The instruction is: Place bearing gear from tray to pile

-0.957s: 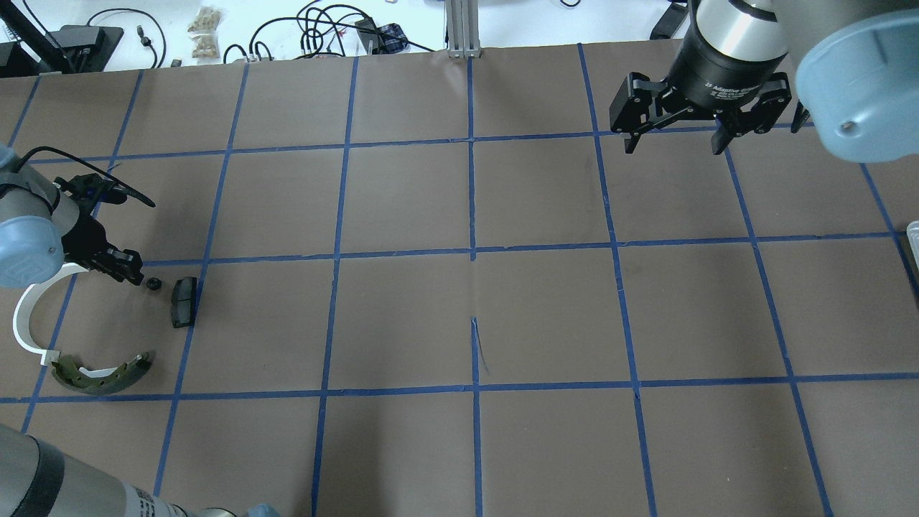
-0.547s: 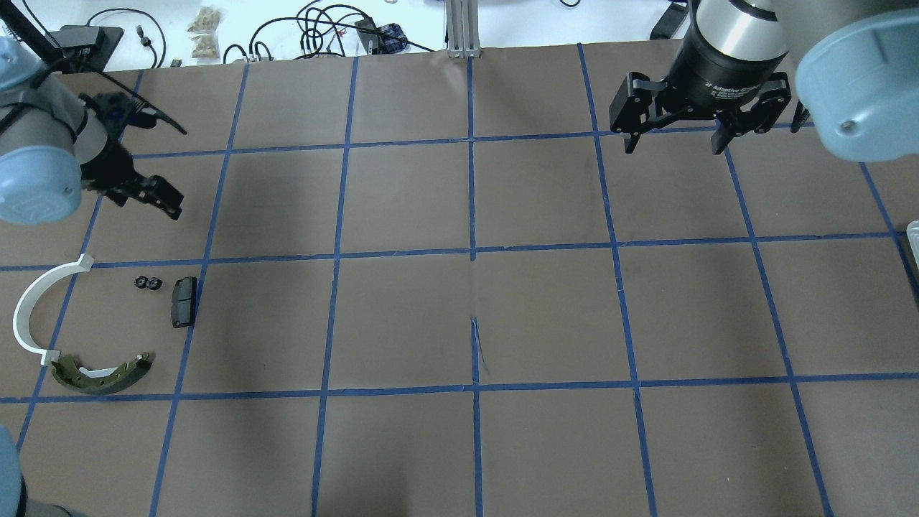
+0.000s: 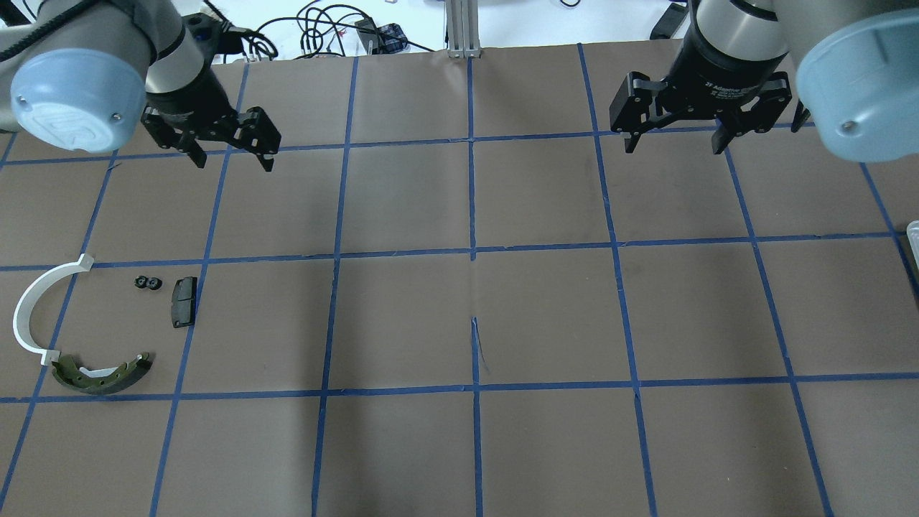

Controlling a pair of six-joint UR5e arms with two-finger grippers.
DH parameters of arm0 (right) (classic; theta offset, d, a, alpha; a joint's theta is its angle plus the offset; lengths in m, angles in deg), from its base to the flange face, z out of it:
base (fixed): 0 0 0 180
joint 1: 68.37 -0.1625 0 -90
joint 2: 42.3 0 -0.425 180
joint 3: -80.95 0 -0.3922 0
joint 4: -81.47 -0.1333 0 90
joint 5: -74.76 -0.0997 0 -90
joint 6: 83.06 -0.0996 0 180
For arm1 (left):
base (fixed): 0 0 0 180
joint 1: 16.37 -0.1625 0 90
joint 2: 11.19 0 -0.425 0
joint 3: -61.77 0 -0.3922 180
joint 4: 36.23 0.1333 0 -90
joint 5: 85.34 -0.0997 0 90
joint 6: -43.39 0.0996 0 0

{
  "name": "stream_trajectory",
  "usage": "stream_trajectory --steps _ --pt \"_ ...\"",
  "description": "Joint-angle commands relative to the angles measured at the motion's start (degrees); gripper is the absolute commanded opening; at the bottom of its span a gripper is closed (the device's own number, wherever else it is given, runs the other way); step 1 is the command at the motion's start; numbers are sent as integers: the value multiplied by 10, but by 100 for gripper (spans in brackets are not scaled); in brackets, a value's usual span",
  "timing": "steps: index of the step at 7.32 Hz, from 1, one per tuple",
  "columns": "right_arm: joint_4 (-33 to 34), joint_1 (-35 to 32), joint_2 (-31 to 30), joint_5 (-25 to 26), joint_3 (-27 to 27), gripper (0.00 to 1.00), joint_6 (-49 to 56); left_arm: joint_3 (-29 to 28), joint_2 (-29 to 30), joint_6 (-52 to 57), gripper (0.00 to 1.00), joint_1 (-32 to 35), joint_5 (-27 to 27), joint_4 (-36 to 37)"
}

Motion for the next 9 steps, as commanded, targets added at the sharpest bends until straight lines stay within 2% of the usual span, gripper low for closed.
stream_trajectory --steps 1,2,4,6,9 --pt "0 0 0 0 0 100 0 -2 -29 -9 100 18 5 -20" --pt "0 0 0 0 -1 100 0 -9 -43 -8 100 15 16 -56" --pt "0 0 0 0 0 100 0 -11 -59 -34 100 -33 30 -83" --pt "0 0 0 0 0 100 0 -10 -77 -58 100 -35 28 -139" --pt "0 0 0 0 0 100 0 -31 -67 -73 100 -34 27 -140"
